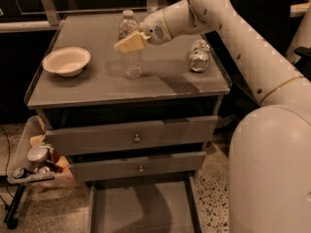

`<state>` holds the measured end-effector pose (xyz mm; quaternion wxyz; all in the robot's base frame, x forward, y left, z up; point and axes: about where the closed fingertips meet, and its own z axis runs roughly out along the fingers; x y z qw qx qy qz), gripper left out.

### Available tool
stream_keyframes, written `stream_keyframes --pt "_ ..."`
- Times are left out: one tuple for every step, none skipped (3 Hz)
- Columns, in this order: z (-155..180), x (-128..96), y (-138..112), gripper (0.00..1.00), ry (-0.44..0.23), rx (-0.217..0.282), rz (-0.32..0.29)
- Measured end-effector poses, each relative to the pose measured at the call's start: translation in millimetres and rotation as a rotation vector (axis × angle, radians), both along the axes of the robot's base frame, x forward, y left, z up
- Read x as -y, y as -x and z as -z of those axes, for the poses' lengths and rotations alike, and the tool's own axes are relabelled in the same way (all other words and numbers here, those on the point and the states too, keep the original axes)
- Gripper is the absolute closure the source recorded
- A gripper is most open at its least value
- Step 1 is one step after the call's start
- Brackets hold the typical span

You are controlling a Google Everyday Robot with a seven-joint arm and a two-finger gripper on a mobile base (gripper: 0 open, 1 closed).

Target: Place water bottle into bottom drawer

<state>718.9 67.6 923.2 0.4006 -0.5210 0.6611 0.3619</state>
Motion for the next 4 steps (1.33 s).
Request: stream_keyframes --pt "1 6 16 1.00 0.008 -0.008 0.023" --pt "-27 28 51 1.00 0.010 0.034 0.121" --pt "-36 43 93 1.00 0.002 0.037 0.209" --pt "-19 52 138 1.00 -0.010 -0.006 0.267"
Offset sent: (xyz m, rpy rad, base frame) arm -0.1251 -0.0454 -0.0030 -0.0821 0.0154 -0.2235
